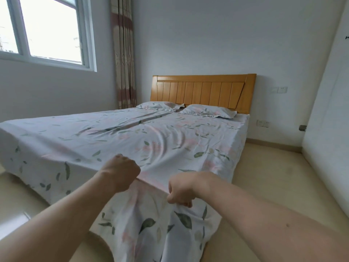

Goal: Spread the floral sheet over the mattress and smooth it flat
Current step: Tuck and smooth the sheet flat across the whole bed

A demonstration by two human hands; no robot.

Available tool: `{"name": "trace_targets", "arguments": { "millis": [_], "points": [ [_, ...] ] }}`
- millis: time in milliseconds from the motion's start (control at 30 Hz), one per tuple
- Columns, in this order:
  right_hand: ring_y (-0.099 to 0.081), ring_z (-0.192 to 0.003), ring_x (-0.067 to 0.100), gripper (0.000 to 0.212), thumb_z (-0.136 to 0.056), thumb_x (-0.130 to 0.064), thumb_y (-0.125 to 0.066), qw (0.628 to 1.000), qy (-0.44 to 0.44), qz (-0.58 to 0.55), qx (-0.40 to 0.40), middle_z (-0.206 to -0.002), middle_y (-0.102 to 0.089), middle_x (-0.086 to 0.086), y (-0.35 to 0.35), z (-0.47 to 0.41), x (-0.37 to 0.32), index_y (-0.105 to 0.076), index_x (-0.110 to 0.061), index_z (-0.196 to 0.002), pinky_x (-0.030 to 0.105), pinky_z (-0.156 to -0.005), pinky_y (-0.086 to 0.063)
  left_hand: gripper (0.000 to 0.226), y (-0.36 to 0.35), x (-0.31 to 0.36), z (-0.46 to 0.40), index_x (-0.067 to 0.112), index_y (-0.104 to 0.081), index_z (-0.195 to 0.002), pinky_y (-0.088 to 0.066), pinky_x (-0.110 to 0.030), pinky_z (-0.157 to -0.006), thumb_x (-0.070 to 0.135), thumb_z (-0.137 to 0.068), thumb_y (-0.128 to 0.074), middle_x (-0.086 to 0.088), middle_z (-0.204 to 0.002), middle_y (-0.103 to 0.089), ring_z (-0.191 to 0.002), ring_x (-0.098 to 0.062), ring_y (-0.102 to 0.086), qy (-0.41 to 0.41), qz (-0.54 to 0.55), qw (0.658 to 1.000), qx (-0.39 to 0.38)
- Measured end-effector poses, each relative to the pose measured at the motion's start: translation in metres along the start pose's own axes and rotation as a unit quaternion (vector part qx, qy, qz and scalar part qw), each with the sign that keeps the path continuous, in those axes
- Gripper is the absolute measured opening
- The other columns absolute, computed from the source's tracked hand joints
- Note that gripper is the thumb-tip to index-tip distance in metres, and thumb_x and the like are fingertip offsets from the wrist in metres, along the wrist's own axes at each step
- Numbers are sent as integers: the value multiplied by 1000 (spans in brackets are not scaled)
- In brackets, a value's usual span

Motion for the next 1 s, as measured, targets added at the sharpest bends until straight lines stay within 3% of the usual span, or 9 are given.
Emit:
{"name": "trace_targets", "arguments": {
  "millis": [67,133,233,433,567,733,833,933,1000],
  "points": [
    [-62,-69,23,30,-94,-27,-49,1000,1,-9,-16,-80,-70,9,-12,-1,0,-68,-6,-82,31,-69,-48,30,-10,12,8,19,-64,-108,-46,-34,-93,6,-91,-44,-2,-108,-67,-101,-20,-64,-13,3,1000,-20],
    [-60,-68,25,32,-92,-26,-51,999,3,-5,-38,-82,-71,13,-35,-1,-4,-63,-6,-70,30,-67,-48,29,-26,37,18,17,-65,-111,-47,-35,-93,8,-93,-45,-5,-113,-67,-105,-23,-63,-32,13,998,-58],
    [-55,-69,27,37,-92,-24,-53,999,6,32,-34,-68,-62,10,-54,-1,-10,-50,-9,-58,30,-63,-43,29,-36,57,25,16,-65,-112,-45,-35,-93,7,-94,-45,-7,-116,-66,-109,-25,-62,-49,16,994,-96],
    [-61,-64,23,36,-94,-26,-51,999,1,33,-1,-64,-64,6,6,8,-8,-58,-9,-64,35,-73,-53,27,3,3,6,17,-67,-104,-49,-31,-86,7,-89,-48,-1,-105,-68,-97,-19,-65,-18,15,998,-64],
    [-59,-60,24,39,-94,-25,-53,999,6,50,-1,-60,-60,6,-13,7,-11,-53,-10,-59,35,-74,-55,28,-3,15,10,18,-67,-106,-49,-31,-89,7,-89,-47,-1,-108,-67,-101,-19,-64,-24,25,997,-62],
    [-56,-57,22,33,-94,-25,-49,994,4,-89,-55,-78,-64,13,-74,-6,8,-59,-7,-68,25,-53,-41,32,-54,71,23,21,-65,-116,-45,-32,-94,10,-97,-42,-1,-119,-66,-111,-22,-61,-46,31,990,-128],
    [-53,-49,16,49,-99,-45,-38,949,-79,-277,-128,-67,-55,10,-77,-9,42,-55,-8,-71,27,-55,-41,28,-49,69,16,19,-64,-116,-49,-33,-89,10,-96,-47,0,-116,-66,-107,-23,-63,-43,20,984,-170],
    [-42,-48,19,48,-94,-51,-31,900,-217,-376,-35,-62,-47,6,-83,-8,94,-49,-11,-73,25,-52,-32,22,-16,75,10,18,-65,-105,-53,-32,-82,26,-89,-51,1,-102,-67,-88,-18,-63,-53,92,985,-137],
    [-44,-53,19,49,-94,-53,-29,866,-282,-413,3,-67,-50,7,-99,-7,119,-50,-10,-81,26,-55,-36,37,11,93,9,21,-62,-104,-50,-33,-81,51,-86,-50,0,-99,-66,-87,-19,-62,-88,182,975,-94]
  ]
}}
Point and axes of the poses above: each hand's wrist, its own z-axis away from the middle knuckle, its own y-axis out of the back of the hand, x = y × z, the point moved 3 cm from there along -z, towards the middle knuckle
